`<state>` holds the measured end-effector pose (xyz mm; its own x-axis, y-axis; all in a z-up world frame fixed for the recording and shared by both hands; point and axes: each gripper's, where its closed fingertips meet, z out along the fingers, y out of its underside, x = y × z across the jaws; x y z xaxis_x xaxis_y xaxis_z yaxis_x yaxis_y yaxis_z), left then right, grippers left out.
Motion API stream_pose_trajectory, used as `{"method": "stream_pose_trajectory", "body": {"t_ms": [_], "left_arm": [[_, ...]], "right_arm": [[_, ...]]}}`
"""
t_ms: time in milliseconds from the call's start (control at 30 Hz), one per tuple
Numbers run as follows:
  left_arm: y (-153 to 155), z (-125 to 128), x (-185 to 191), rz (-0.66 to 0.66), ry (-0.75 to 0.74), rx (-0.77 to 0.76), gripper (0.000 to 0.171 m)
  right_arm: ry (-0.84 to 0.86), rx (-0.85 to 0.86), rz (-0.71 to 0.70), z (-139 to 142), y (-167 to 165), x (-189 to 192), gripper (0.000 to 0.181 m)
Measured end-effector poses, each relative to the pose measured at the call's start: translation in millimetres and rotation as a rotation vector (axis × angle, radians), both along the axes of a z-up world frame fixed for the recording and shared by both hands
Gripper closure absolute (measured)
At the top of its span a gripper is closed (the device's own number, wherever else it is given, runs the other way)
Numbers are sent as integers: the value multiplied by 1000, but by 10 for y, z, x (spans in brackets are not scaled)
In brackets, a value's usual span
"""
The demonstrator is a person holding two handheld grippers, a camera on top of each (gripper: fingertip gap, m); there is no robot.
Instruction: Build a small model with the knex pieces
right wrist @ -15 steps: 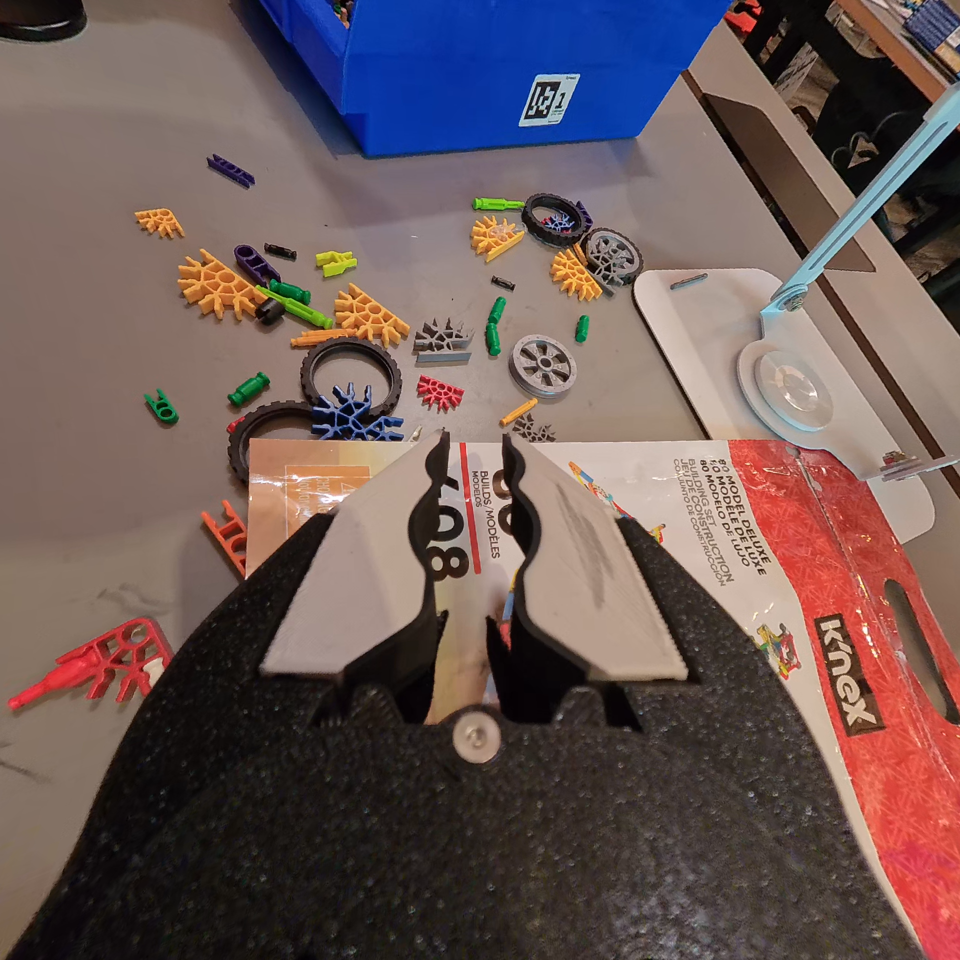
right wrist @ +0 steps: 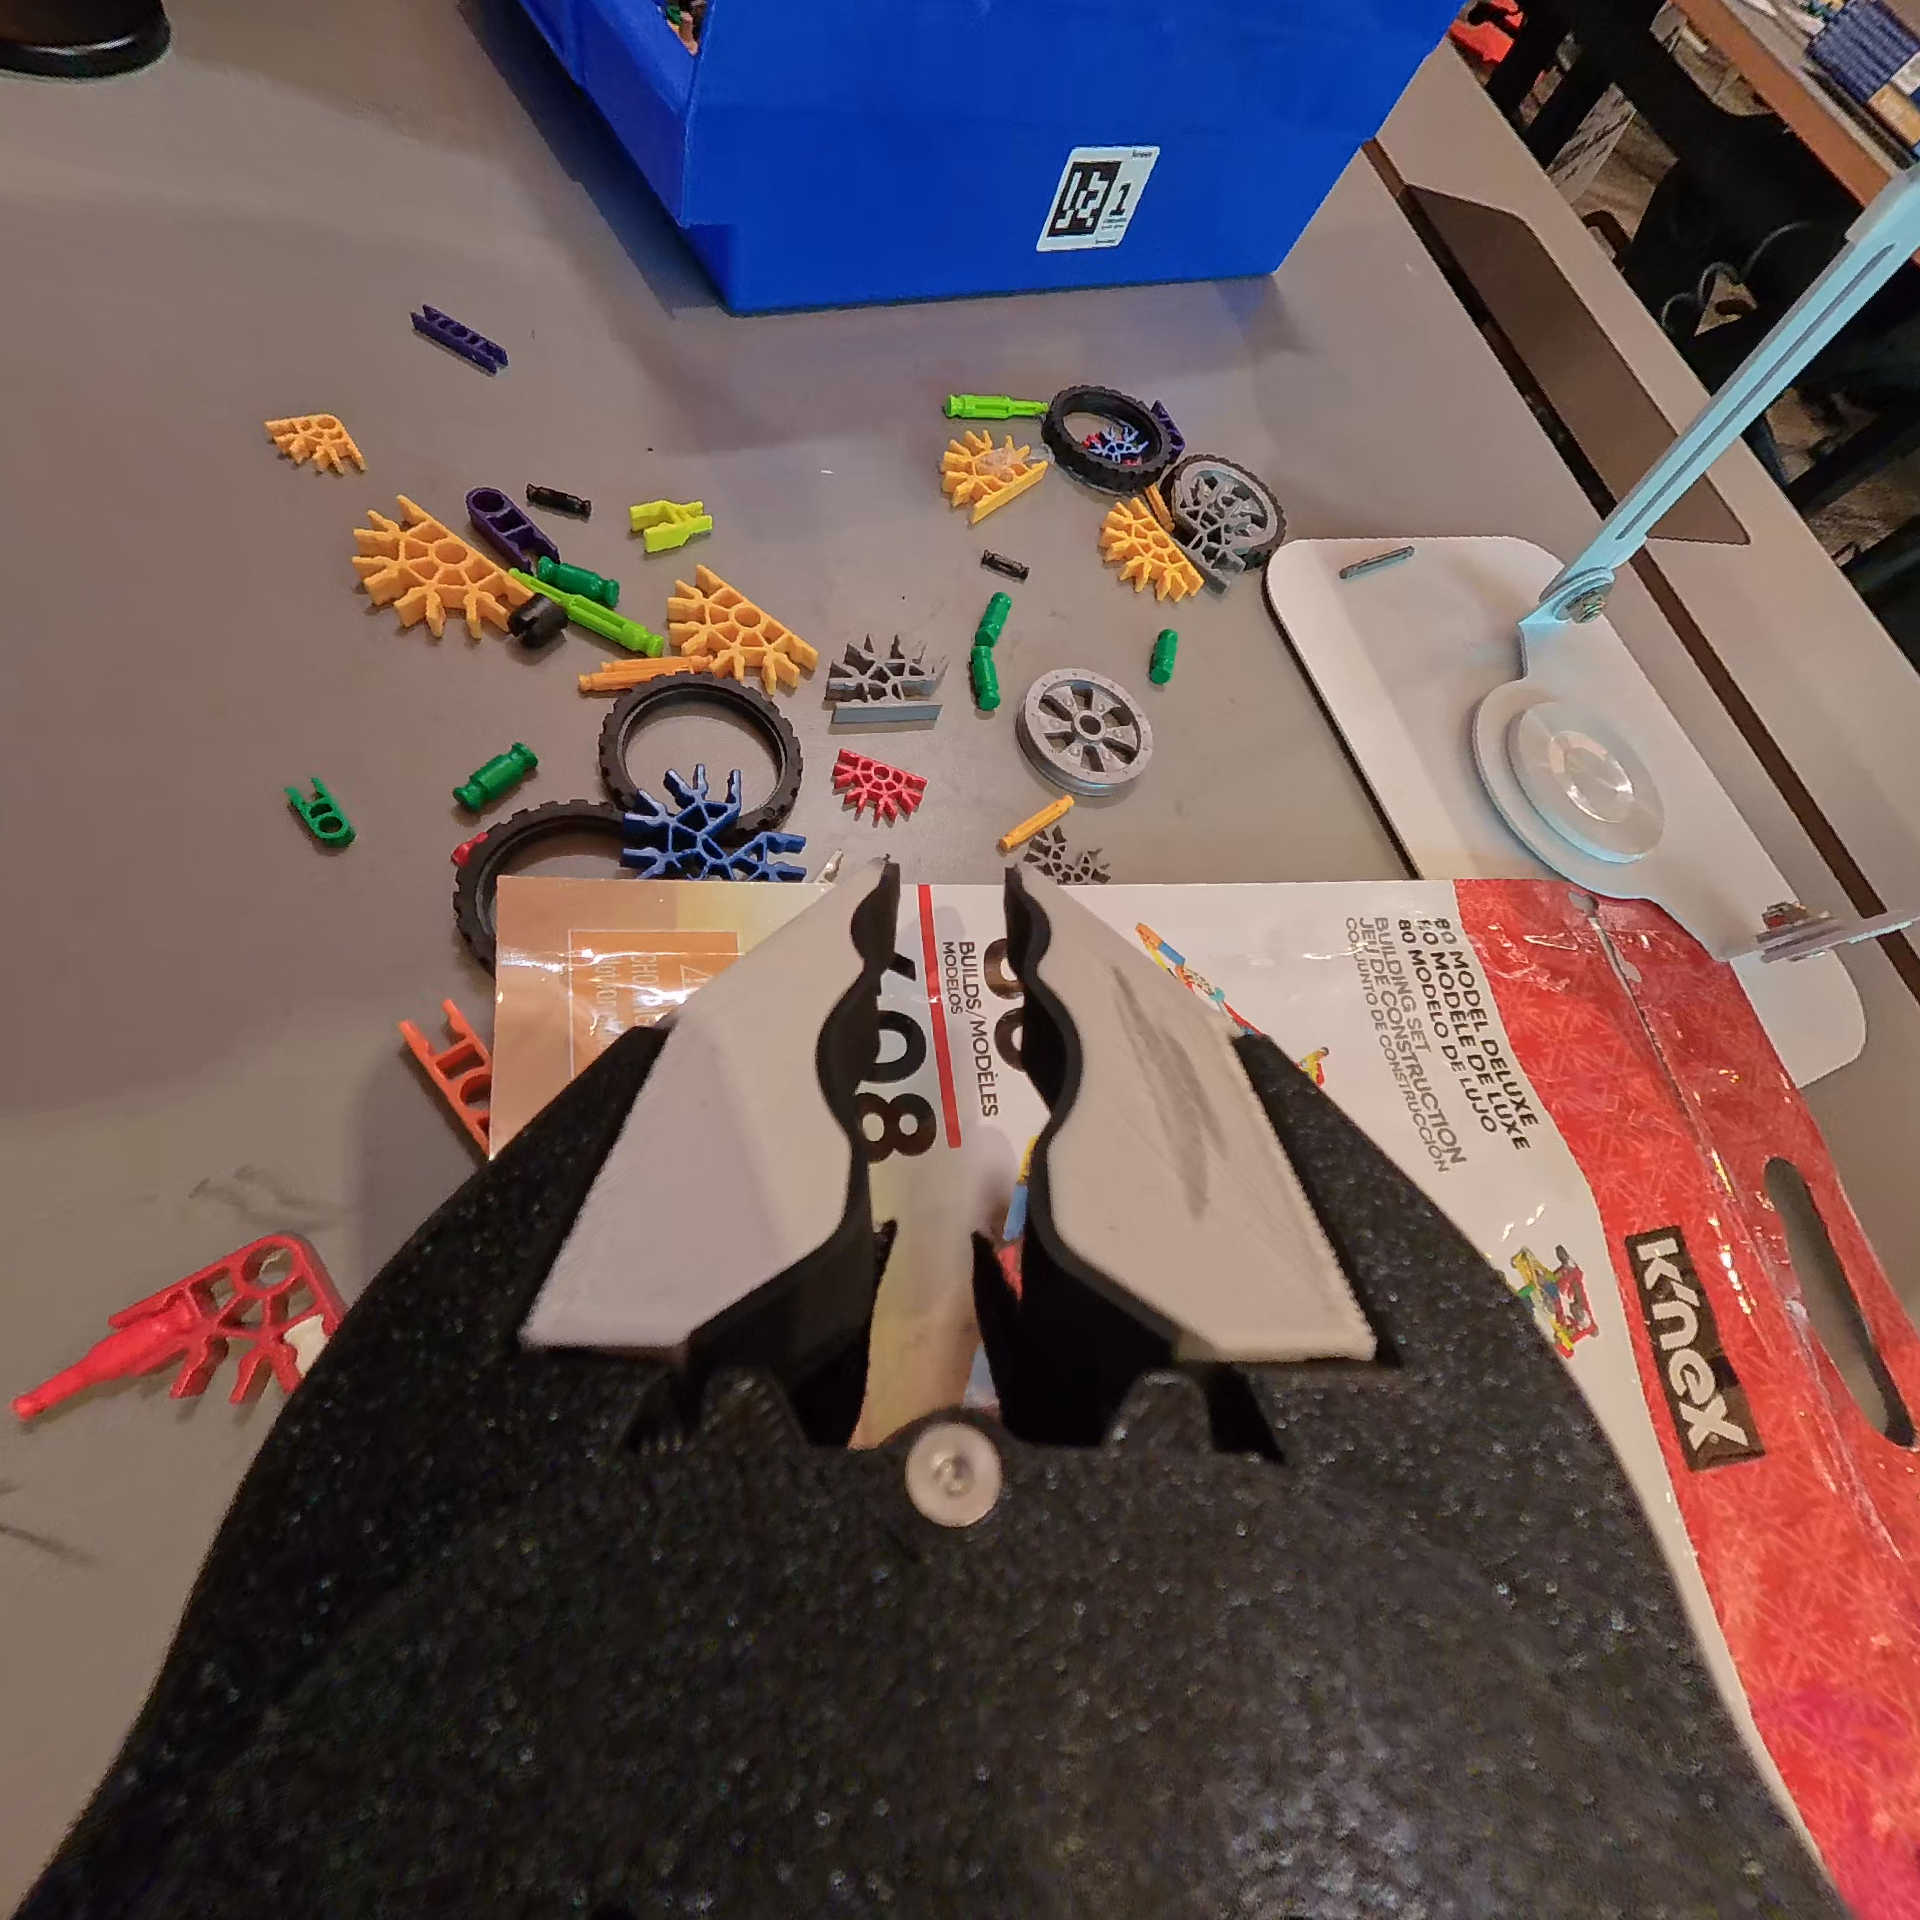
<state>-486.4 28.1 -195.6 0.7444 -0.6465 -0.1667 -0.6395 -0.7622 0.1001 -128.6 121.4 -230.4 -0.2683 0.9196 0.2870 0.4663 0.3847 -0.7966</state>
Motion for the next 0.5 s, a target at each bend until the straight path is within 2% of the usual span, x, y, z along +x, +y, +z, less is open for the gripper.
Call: {"method": "stream_pose_trajectory", "body": {"t_ms": [133, 233, 333, 500], "left_arm": [[-24, 338, 555, -110, -14, 72, 161], [-81, 445, 1026, -196, -51, 102, 161], [-193, 425, 1449, -266, -83, 97, 161], [-390, 166, 2065, -360, -124, 60, 161]], "right_arm": [[7, 14, -29, 38, 54, 10, 162], [21, 11, -73, 94, 134, 16, 162], [29, 16, -100, 133, 181, 26, 162], [46, 29, -96, 194, 153, 32, 162]]}}
